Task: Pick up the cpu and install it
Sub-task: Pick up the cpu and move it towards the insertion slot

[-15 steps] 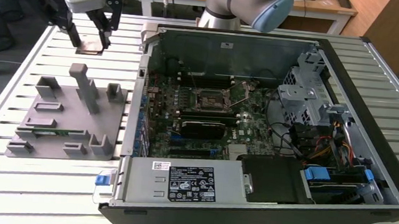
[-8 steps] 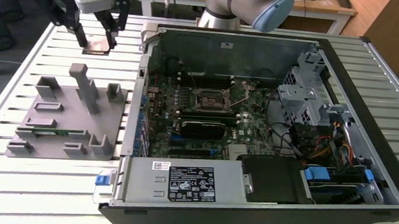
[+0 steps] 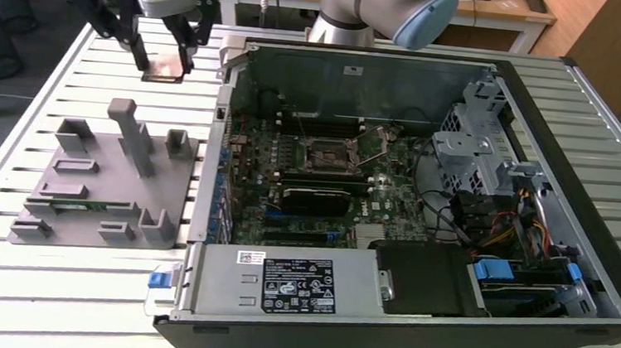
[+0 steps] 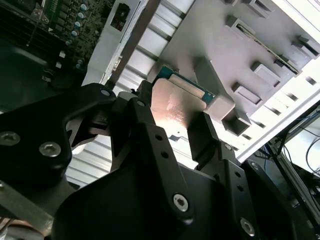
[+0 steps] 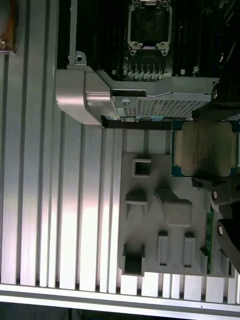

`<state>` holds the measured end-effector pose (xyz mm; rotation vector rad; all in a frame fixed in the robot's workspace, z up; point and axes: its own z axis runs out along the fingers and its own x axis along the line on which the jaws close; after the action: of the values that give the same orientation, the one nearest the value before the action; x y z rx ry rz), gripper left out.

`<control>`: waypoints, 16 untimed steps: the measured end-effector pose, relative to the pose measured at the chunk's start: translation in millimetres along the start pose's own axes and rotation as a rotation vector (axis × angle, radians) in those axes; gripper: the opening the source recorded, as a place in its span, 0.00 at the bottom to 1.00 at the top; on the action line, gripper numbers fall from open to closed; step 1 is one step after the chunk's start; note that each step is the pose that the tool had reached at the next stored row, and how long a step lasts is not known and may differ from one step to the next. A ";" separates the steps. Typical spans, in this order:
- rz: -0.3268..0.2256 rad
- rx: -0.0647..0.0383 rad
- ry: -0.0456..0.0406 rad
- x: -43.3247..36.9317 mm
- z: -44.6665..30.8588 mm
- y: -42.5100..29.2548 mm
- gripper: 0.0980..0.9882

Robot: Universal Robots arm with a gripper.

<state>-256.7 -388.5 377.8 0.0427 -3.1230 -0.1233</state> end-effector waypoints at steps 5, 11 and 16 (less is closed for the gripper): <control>0.000 0.000 0.0001 -12.9 0.0 3.0 0.48; 0.000 0.000 -0.0001 -27.1 0.0 4.2 0.48; 0.000 0.000 0.0000 -38.1 -0.1 4.9 0.48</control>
<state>-218.8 -382.5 377.8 0.0425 -3.1230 -0.1232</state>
